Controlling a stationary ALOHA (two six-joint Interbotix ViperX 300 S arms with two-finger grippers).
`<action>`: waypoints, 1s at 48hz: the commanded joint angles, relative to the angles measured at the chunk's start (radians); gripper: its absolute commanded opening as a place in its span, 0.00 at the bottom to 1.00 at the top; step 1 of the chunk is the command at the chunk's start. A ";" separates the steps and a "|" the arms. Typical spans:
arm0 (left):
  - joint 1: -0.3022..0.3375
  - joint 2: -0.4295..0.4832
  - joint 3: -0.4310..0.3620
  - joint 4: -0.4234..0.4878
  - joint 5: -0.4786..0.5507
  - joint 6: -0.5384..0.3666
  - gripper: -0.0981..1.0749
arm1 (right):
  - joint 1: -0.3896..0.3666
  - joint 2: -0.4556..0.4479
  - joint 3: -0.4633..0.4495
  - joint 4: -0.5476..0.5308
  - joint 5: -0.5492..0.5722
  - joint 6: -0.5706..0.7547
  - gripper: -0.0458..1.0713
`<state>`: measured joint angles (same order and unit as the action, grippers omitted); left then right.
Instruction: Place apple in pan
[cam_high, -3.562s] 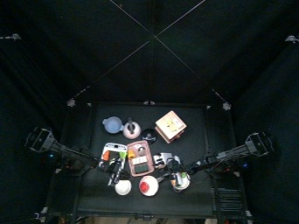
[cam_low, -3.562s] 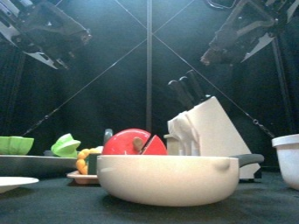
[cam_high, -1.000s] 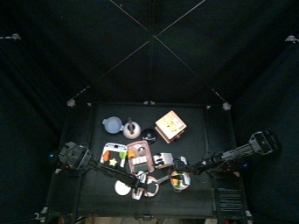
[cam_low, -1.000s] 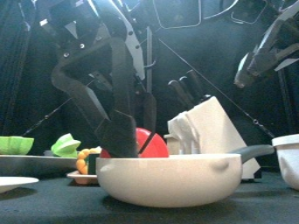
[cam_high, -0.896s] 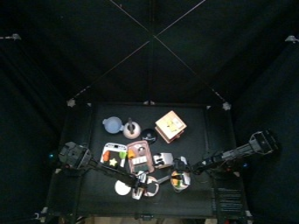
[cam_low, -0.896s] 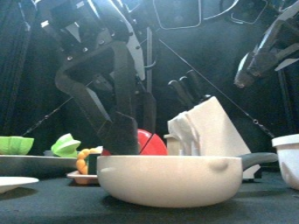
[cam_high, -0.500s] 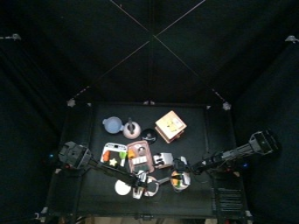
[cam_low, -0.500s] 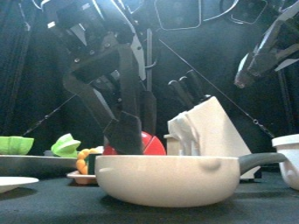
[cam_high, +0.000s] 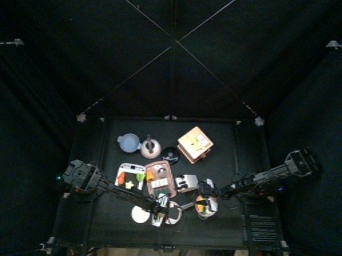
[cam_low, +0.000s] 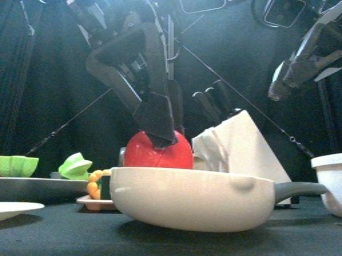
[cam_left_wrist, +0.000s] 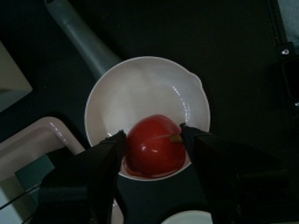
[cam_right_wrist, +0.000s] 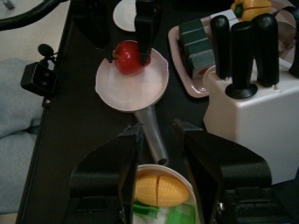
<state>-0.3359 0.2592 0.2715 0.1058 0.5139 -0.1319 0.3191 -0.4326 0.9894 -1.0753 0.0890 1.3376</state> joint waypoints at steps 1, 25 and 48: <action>0.003 -0.040 -0.021 0.002 -0.021 -0.002 0.84 | -0.002 -0.008 -0.009 0.000 -0.002 0.003 0.70; -0.002 -0.048 -0.025 0.008 -0.034 0.000 0.84 | -0.002 -0.008 -0.008 0.002 0.000 0.008 0.70; -0.051 -0.141 0.049 0.005 -0.038 0.000 0.83 | -0.002 -0.008 -0.011 0.008 0.002 0.009 0.70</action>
<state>-0.3789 0.1641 0.3221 0.1089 0.4863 -0.1319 0.3191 -0.4310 0.9894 -1.0692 0.0920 1.3453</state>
